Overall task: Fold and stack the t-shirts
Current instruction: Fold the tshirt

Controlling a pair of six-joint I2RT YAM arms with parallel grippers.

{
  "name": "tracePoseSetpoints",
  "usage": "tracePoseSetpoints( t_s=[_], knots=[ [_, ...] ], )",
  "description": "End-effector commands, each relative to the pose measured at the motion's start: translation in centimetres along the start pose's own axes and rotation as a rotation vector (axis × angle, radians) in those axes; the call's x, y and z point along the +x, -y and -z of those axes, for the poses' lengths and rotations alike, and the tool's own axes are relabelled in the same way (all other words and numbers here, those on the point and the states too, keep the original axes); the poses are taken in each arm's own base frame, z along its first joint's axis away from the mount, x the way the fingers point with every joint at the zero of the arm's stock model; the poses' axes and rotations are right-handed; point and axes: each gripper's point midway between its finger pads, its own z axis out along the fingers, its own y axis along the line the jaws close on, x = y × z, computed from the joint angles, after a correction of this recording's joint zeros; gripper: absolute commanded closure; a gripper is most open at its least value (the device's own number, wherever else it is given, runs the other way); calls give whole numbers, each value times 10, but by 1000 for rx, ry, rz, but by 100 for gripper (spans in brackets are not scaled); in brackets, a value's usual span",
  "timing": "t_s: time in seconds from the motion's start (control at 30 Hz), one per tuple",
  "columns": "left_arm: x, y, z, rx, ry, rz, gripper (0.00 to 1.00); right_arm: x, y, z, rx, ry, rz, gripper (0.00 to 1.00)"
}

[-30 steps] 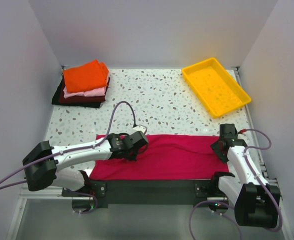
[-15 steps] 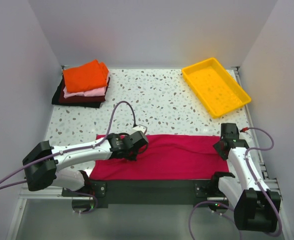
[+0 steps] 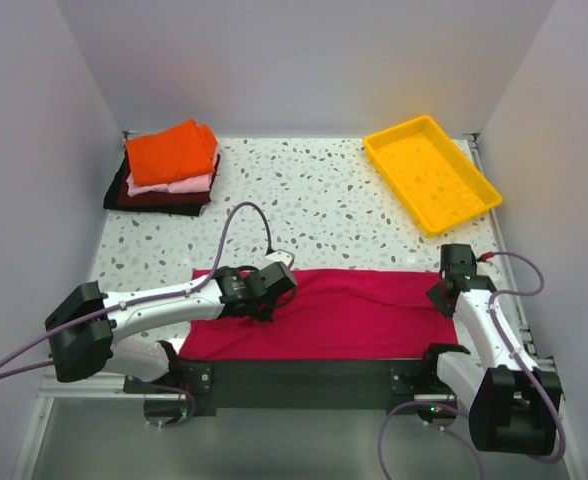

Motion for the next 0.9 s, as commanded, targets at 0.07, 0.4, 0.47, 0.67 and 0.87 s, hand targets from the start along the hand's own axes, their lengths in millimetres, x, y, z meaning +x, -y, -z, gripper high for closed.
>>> tracePoseSetpoints(
  t_s=[0.07, 0.4, 0.47, 0.67, 0.87],
  knots=[
    [-10, 8, 6, 39, 39, 12, 100, -11, -14, 2, -52, 33, -7, 66],
    [0, 8, -4, 49, 35, 37, 100, -9, -17, -4, -41, 14, -5, 67],
    [1, 9, -4, 52, 31, 37, 100, -8, -17, -6, -36, 8, -2, 68],
    [-3, 12, -1, 72, 42, 46, 100, -7, -14, -4, -19, -6, 14, 74],
    [-5, 13, 1, 78, 48, 47, 100, -15, -8, 1, -5, 35, 25, 100]
  ],
)
